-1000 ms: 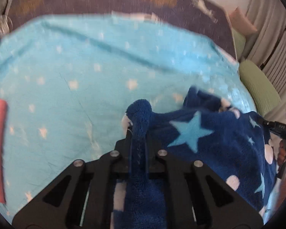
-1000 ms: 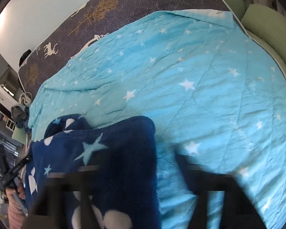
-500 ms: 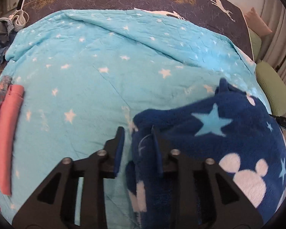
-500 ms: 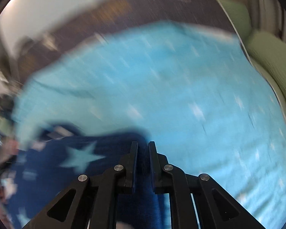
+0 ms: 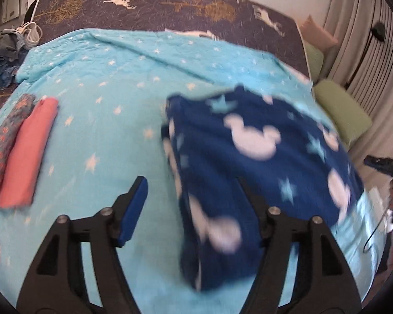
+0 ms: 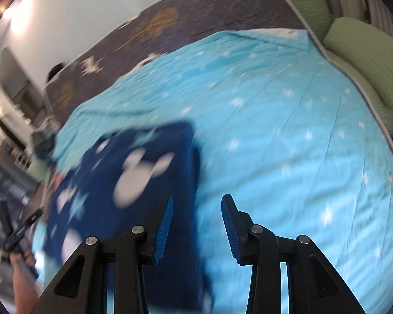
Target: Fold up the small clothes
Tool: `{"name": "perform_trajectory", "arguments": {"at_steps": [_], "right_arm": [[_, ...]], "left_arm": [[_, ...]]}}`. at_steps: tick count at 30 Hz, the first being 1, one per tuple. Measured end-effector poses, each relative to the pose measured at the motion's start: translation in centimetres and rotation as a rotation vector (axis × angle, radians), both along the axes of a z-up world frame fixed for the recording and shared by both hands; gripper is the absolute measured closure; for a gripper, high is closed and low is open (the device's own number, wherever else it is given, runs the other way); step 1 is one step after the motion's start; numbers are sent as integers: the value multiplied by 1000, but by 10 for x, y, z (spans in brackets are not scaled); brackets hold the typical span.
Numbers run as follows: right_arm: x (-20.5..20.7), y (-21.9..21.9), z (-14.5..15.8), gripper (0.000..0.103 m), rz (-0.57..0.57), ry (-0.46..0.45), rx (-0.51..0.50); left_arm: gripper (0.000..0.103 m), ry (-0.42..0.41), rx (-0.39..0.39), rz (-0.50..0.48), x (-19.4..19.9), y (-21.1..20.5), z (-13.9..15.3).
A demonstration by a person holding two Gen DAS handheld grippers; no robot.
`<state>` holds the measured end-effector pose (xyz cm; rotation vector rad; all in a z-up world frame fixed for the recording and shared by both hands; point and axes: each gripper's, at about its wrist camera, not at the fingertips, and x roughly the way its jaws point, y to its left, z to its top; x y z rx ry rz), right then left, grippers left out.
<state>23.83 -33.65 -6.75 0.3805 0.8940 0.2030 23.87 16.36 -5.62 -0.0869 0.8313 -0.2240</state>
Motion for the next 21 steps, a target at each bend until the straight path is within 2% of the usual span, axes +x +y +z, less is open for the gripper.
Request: {"name": "perform_trajectory", "arguments": {"at_steps": [1, 3, 6, 9, 12, 15, 17, 19, 21], "right_arm": [[-12, -1, -1, 52, 18, 8, 27], [-32, -3, -10, 47, 22, 49, 97], [-56, -10, -27, 46, -4, 102, 236], [-66, -8, -45, 45, -1, 143, 311], [-64, -1, -67, 38, -10, 187, 360], [-49, 3, -87, 34, -40, 212, 469], [-37, 3, -90, 30, -77, 171, 516], [-23, 6, -90, 28, -108, 143, 545], [-10, 10, -91, 28, -125, 141, 562]], "left_arm": [[33, 8, 10, 5, -12, -2, -2], [33, 25, -6, 26, -29, -3, -5], [33, 36, -70, 41, -56, -5, -6], [32, 29, -105, -11, -75, -19, -8], [27, 69, -133, -38, -75, -33, -21], [27, 139, -184, 0, -54, -39, -40], [27, 158, -268, 61, -41, -33, -50], [25, 177, -427, 130, -27, -19, -55], [25, 189, -515, 176, -19, -11, -57]]}}
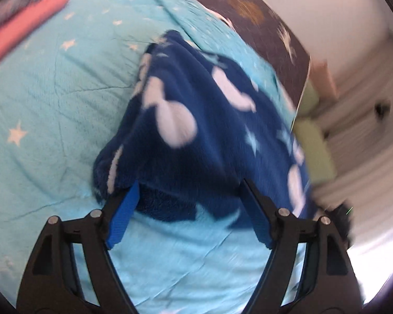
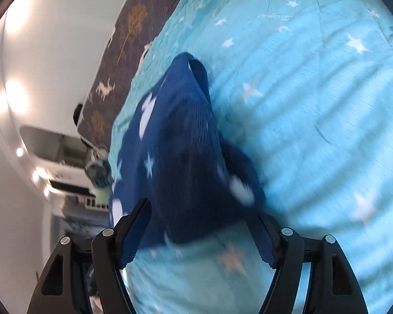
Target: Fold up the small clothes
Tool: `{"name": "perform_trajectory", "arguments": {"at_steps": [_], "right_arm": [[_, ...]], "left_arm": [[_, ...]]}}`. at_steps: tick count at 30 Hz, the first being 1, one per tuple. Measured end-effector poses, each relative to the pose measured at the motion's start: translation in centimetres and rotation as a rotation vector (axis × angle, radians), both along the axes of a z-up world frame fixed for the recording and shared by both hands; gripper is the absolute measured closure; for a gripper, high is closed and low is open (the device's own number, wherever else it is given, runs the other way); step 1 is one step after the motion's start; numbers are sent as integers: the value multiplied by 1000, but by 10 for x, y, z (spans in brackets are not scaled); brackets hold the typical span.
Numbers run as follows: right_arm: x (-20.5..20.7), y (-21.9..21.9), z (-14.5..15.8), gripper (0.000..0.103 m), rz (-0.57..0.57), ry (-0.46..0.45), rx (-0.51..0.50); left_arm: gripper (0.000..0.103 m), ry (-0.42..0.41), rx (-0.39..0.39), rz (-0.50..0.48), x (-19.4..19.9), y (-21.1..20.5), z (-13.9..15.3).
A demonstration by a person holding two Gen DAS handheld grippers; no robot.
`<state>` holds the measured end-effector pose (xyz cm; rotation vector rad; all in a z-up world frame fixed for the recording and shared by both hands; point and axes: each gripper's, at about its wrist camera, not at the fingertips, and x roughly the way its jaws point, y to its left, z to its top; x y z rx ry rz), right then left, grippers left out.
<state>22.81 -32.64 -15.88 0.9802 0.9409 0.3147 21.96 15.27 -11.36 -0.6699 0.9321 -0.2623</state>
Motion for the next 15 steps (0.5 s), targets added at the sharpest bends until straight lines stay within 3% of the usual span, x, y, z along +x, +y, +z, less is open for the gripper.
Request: {"name": "perform_trajectory", "arguments": {"at_steps": [2, 3, 4, 7, 15], "right_arm": [[10, 5, 2, 41, -23, 2, -25], [13, 6, 3, 73, -32, -2, -46], [18, 9, 4, 84, -16, -14, -36], [14, 9, 9, 87, -27, -39, -36], [-12, 13, 43, 90, 7, -99, -54]], "left_arm": [[35, 7, -40, 39, 6, 4, 0], [56, 3, -31, 64, 7, 6, 1], [74, 3, -15, 77, 8, 8, 3], [87, -28, -60, 72, 0, 11, 7], [91, -163, 63, 34, -47, 3, 50]]}}
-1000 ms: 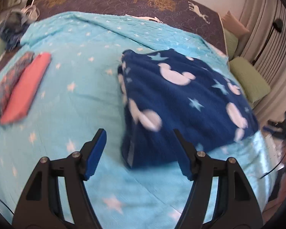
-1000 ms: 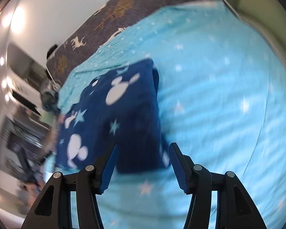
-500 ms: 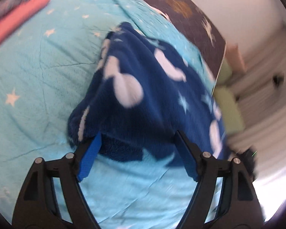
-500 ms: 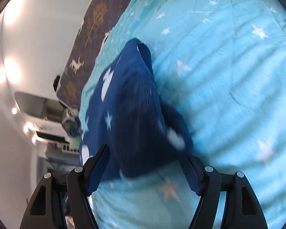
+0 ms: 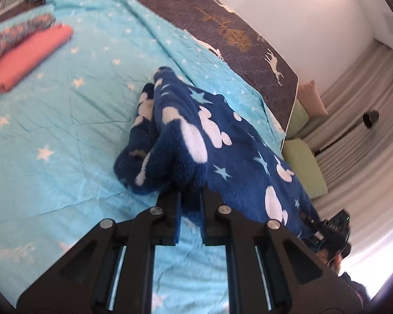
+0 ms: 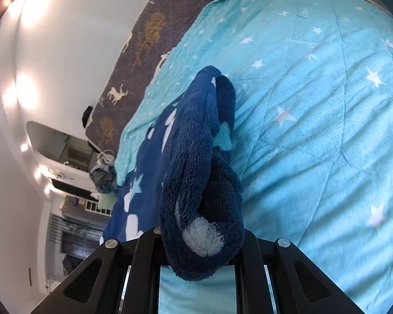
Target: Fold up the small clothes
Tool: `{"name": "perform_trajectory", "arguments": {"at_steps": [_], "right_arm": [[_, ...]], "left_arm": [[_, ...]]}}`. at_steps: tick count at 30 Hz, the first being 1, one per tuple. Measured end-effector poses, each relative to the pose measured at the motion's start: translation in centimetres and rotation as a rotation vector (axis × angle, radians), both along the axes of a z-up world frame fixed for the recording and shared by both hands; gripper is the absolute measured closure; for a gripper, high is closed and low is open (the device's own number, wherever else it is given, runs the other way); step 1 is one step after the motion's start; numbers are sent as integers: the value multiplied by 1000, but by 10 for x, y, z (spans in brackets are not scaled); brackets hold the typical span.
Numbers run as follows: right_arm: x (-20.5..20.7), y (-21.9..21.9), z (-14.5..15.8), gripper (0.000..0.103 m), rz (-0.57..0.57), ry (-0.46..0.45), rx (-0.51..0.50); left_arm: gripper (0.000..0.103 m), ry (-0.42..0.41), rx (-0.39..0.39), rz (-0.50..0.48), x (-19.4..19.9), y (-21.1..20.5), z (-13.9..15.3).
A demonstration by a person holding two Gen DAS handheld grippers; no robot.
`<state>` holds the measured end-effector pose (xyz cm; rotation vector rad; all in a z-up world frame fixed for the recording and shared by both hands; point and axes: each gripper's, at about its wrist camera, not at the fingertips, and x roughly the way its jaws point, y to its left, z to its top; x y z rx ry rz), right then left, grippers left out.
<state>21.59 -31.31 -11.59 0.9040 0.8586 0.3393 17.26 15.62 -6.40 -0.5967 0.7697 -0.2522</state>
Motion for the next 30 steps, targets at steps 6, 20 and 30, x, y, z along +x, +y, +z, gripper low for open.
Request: {"name": "perform_trajectory", "arguments": {"at_steps": [6, 20, 30], "right_arm": [[-41, 10, 17, 90, 49, -11, -78], [-61, 2, -22, 60, 41, 159, -130], [-64, -3, -21, 87, 53, 117, -139]], "left_arm": [[91, -13, 52, -54, -37, 5, 10], [32, 144, 73, -76, -30, 14, -49], [83, 142, -68, -48, -5, 18, -55]]}}
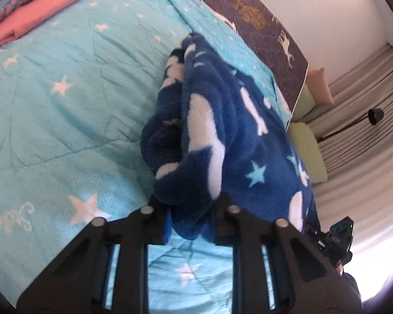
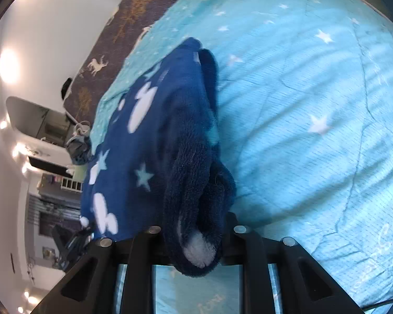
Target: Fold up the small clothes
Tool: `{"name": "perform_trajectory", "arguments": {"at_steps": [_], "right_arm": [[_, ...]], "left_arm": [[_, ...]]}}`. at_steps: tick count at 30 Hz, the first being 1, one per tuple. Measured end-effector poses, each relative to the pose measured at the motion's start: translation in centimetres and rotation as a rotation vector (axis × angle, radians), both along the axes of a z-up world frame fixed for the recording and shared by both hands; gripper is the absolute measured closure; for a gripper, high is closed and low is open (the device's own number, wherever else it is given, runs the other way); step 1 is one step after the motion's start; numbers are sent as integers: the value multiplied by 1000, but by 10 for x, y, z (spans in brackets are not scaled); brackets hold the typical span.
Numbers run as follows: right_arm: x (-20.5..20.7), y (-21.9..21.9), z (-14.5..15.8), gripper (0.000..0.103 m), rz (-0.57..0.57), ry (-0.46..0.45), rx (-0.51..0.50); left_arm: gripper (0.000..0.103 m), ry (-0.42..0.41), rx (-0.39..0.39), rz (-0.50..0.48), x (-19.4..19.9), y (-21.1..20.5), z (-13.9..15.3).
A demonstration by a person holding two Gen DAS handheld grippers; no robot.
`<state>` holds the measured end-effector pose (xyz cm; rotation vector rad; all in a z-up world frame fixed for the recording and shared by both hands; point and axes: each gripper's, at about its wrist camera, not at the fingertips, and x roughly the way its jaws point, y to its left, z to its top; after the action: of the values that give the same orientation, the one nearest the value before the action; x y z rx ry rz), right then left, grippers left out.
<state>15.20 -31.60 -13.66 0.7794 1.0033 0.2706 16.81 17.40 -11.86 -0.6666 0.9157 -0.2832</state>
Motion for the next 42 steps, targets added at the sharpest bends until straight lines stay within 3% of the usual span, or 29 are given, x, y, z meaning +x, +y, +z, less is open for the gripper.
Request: {"name": "perform_trajectory", "arguments": {"at_steps": [7, 10, 15, 18, 23, 25, 26, 29, 32, 36, 38, 40, 42], "right_arm": [[-28, -3, 28, 89, 25, -38, -63], [-48, -9, 30, 89, 32, -36, -68], [-80, -13, 20, 83, 68, 13, -177], [-90, -10, 22, 69, 63, 46, -339], [-100, -2, 59, 67, 27, -43, -492], [-104, 10, 80, 63, 29, -124, -550], [-104, 17, 86, 63, 38, -152, -570], [-99, 53, 103, 62, 115, -269, -624], [-85, 92, 103, 62, 199, -321, -635], [-73, 143, 83, 62, 364, -320, -510], [-73, 165, 67, 62, 446, -298, -483], [-71, 183, 40, 62, 491, -219, -527], [-71, 188, 18, 62, 485, -181, -548]], "left_arm": [[86, -124, 81, -84, -59, -15, 56], [86, -139, 125, -130, -90, -24, 65], [84, -91, 237, -178, -125, -34, 51], [81, -40, 216, -150, -122, -27, 35], [66, -7, 216, -111, -114, -29, 29], [47, 18, 207, -105, -112, -29, 25], [46, 31, 197, -98, -111, -28, 23], [46, 53, 178, -70, -113, -25, 16], [45, 66, 165, -56, -109, -25, 12], [45, 68, 142, -46, -104, -24, 11], [57, 61, 151, -56, -104, -22, 11], [71, 31, 176, -82, -104, -24, 16], [76, -14, 193, -100, -105, -28, 27]]}}
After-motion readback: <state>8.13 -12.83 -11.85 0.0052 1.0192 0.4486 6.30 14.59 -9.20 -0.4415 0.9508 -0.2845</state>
